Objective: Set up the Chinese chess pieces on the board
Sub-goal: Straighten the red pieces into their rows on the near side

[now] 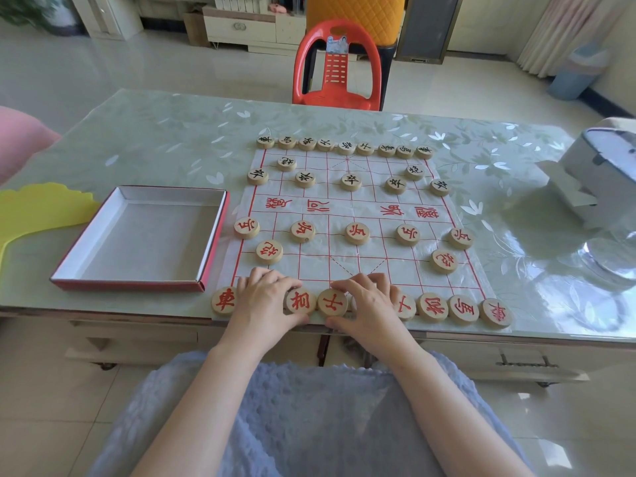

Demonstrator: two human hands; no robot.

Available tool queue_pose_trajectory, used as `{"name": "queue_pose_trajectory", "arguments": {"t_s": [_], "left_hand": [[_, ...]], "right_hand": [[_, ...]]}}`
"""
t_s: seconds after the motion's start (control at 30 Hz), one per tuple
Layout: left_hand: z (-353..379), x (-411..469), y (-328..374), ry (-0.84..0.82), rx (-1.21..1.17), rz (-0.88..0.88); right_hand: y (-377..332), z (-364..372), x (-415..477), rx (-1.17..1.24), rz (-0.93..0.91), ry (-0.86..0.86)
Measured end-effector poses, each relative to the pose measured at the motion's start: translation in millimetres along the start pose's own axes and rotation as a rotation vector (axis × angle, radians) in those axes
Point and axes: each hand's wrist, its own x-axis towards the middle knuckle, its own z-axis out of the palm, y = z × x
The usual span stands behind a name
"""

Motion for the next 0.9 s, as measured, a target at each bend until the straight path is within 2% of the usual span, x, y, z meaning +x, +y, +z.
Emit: {"name": "queue_pose_trajectory", "arguments": {"t_s": [0.63, 0.9], "left_hand": [[-3.8, -4.3, -0.9, -0.069, -0.023, 0.016], [-4.5, -2.4, -0.9, -0.049, -0.028, -0.019]], "right_hand": [[3.8, 1.0, -3.1, 0.031, -0.035, -0.063], [-0.6, -0.4, -0.6, 0.032, -0.021, -0.023]]}}
